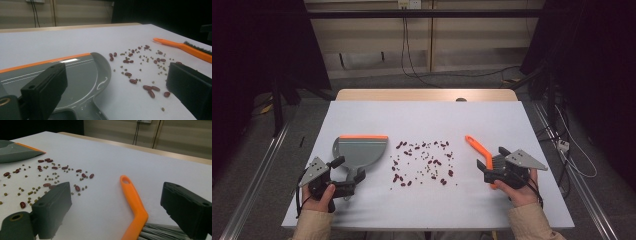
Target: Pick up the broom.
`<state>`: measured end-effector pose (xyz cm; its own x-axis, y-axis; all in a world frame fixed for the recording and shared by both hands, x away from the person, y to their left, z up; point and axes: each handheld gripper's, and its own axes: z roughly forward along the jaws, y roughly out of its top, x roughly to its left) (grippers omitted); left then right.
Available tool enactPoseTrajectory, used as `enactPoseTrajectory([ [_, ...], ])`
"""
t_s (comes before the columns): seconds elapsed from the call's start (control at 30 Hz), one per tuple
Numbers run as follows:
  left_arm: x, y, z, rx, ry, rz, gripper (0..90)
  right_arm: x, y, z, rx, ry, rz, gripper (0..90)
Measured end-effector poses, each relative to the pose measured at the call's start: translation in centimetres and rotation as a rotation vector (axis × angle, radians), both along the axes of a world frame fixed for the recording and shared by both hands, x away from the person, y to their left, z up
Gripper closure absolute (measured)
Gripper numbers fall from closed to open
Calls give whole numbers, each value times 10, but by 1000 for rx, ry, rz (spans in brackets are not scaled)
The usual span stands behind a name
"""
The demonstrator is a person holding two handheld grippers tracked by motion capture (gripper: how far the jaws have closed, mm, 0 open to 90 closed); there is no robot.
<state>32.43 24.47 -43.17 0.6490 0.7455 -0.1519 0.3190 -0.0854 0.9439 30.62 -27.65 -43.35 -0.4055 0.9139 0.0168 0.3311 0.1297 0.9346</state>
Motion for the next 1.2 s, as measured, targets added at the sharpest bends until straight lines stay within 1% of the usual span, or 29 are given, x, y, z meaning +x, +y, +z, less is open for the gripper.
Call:
enactPoseTrajectory([
  [0.03,0,-1,0,-11,0,4,33,5,-1,1,-3,28,-5,121],
  [0.1,0,0,0,-12,0,3,33,10,-1,2,-15,35,-16,146],
  [0.17,0,0,0,-11,-1,1,33,17,-2,3,-21,57,-15,165],
  [0.2,0,0,0,-10,-1,2,33,20,-3,4,-16,69,-16,188],
  [0.23,0,0,0,-10,-1,2,33,20,-3,4,-16,69,-16,188],
  [0.27,0,1,0,-5,-1,1,33,26,-6,5,-15,88,-19,273],
  [0.3,0,1,0,-5,-1,0,33,29,-7,5,-23,96,-13,301],
  [0.33,0,1,0,-11,2,1,33,32,-8,5,-24,103,-15,301],
  [0.4,1,1,-1,-14,5,2,33,38,-9,3,-35,130,-25,351],
  [0.5,1,1,-1,-15,7,1,33,44,-9,0,-61,156,-25,410],
  [0.57,1,1,-1,-16,8,-1,33,49,-11,-2,-75,179,-29,426],
  [0.6,1,1,-1,-16,7,-2,33,50,-11,-3,-73,199,-23,459],
  [0.63,1,0,-1,-15,7,-3,33,53,-11,-4,-72,220,-4,460],
  [0.67,1,0,-1,-15,7,-3,33,53,-11,-4,-72,220,-4,460],
  [0.7,1,0,-1,-14,7,-5,33,55,-12,-5,-100,241,-17,490],
  [0.73,1,0,-1,-16,8,-5,33,57,-12,-6,-103,248,-6,491],
  [0.8,1,0,-1,-18,8,-4,33,60,-13,-8,-111,280,-17,505],
  [0.83,1,0,-1,-17,7,-4,33,62,-14,-10,-106,308,-14,505],
  [0.87,1,0,-1,-20,9,-3,33,63,-15,-11,-109,327,-27,508],
  [0.9,1,1,-1,-21,9,-2,33,63,-16,-11,-109,337,-38,532],
  [0.93,1,1,-1,-21,9,-2,33,64,-16,-11,-101,358,-30,531],
  [0.97,1,1,-1,-26,9,0,33,66,-16,-11,-108,372,-32,540],
  [1.0,1,1,-2,-26,12,1,33,66,-16,-11,-120,381,-32,570],
  [1.03,2,1,-2,-23,10,1,33,67,-16,-11,-114,403,-26,577],
  [1.07,2,1,-2,-25,11,0,33,68,-16,-11,-112,415,-28,571],
  [1.13,2,1,-2,-27,12,0,33,70,-17,-12,-127,444,-36,572],
  [1.17,1,1,-2,-26,13,0,33,71,-18,-12,-116,463,-40,570],
  [1.2,1,1,-2,-26,12,0,33,72,-19,-13,-122,472,-45,567],
])
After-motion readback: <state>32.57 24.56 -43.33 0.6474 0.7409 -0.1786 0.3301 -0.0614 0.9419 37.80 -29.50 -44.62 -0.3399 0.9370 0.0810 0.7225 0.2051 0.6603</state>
